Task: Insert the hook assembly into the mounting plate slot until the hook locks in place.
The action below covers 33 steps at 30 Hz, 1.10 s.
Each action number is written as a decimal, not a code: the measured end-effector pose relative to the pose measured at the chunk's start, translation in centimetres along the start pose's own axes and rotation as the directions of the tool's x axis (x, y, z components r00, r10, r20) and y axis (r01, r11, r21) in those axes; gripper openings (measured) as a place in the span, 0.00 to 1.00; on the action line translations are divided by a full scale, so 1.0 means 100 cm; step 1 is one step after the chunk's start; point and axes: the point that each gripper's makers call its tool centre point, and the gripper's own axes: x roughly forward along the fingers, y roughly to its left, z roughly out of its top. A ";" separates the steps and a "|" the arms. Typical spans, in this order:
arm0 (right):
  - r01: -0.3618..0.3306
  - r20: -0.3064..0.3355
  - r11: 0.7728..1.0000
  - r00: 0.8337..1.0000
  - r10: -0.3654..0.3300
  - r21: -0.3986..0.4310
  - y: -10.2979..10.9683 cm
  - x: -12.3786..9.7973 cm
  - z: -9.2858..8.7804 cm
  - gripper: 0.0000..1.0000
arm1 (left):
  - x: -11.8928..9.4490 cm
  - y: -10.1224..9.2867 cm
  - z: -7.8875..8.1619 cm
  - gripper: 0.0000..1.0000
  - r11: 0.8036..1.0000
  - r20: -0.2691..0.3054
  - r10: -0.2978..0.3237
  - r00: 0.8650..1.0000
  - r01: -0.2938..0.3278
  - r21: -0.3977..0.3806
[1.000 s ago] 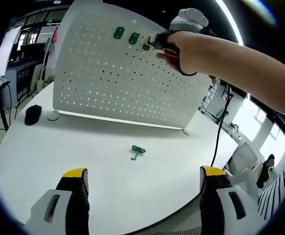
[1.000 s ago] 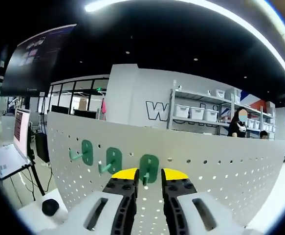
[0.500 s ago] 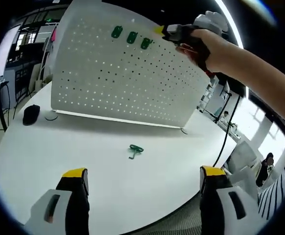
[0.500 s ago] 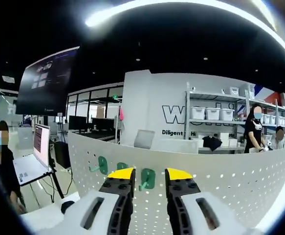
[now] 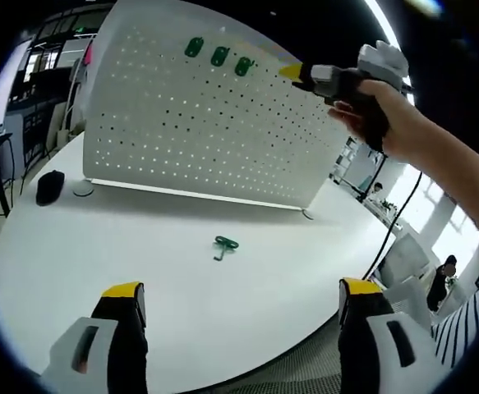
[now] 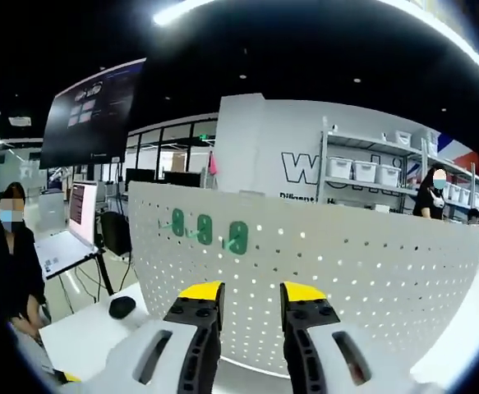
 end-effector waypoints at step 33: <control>-0.407 -0.542 0.901 0.796 0.271 -0.147 0.052 -0.113 -0.219 0.25 | 0.000 0.008 -0.007 0.98 0.999 -0.037 0.034 0.999 -0.036 -0.040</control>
